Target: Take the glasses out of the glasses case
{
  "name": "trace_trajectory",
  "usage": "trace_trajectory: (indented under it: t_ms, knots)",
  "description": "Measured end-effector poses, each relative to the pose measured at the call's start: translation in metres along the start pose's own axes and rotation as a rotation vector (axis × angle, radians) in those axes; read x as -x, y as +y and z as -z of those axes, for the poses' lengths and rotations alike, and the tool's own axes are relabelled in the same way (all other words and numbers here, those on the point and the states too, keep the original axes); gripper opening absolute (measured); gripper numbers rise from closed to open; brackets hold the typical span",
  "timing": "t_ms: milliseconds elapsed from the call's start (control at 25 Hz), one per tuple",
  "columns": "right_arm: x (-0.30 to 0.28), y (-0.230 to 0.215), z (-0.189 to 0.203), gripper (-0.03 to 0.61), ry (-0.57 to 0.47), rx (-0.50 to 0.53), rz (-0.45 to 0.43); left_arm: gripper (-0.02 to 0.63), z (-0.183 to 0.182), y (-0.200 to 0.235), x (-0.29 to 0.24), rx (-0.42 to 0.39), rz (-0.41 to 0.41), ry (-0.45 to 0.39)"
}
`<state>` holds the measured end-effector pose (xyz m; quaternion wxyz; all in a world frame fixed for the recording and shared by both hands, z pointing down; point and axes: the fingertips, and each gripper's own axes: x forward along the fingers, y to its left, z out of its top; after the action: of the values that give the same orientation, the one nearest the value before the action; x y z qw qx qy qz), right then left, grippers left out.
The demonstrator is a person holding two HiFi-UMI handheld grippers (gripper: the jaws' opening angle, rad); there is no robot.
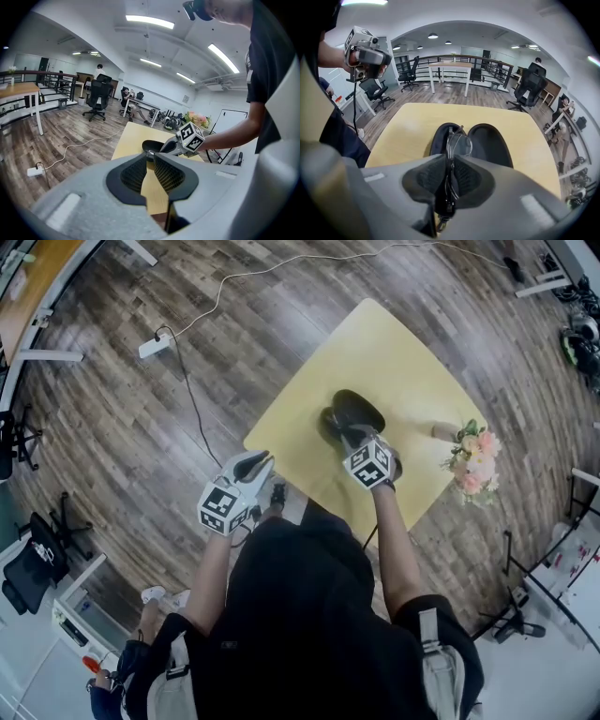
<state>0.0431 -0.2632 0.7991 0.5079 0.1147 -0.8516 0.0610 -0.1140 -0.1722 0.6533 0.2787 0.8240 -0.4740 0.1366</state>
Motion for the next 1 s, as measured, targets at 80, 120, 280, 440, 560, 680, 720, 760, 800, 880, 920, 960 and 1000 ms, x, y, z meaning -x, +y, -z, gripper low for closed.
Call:
trace_trajectory:
  t_ms: [80,120,280,440,560,680,720,760,800,880,920,960,1000]
  knots:
    - [0.000,0.000,0.002,0.058,0.002,-0.006,-0.003,0.058,0.000,-0.001,0.001,0.001,-0.002,0.000]
    - [0.001,0.000,0.003,0.058,0.003,-0.008,-0.003,0.058,0.000,-0.001,0.002,0.001,-0.003,0.000]
    - [0.000,-0.001,0.005,0.036,0.007,-0.013,-0.003,0.058,-0.001,-0.002,0.003,-0.002,-0.004,0.001]
    - [0.000,0.000,0.005,0.025,0.011,-0.016,0.000,0.058,0.000,-0.002,0.004,-0.002,-0.005,-0.001]
    - [0.001,0.000,0.005,0.023,0.010,-0.017,0.003,0.058,0.000,-0.004,0.005,-0.006,-0.005,0.000]
    - [0.003,-0.002,0.004,0.021,0.005,-0.016,0.012,0.058,-0.002,-0.005,0.007,-0.008,-0.005,-0.006]
    - [0.005,-0.002,0.003,0.021,0.004,-0.016,0.016,0.058,-0.003,-0.006,0.007,-0.010,-0.005,-0.007]
    - [0.006,-0.002,0.003,0.021,0.003,-0.014,0.019,0.058,-0.003,-0.006,0.008,-0.012,-0.004,-0.008]
    - [0.007,-0.002,0.002,0.021,0.003,-0.013,0.022,0.058,-0.003,-0.007,0.009,-0.014,-0.004,-0.009]
    - [0.010,-0.001,0.001,0.021,0.000,-0.011,0.026,0.058,-0.005,-0.008,0.011,-0.018,-0.002,-0.013]
    - [0.012,-0.001,0.000,0.021,-0.001,-0.010,0.029,0.058,-0.006,-0.009,0.012,-0.021,-0.001,-0.016]
    - [0.014,0.000,-0.001,0.021,-0.002,-0.009,0.032,0.058,-0.006,-0.010,0.013,-0.024,0.000,-0.018]
    - [0.016,0.000,-0.001,0.021,-0.004,-0.010,0.035,0.058,-0.007,-0.010,0.015,-0.027,0.002,-0.020]
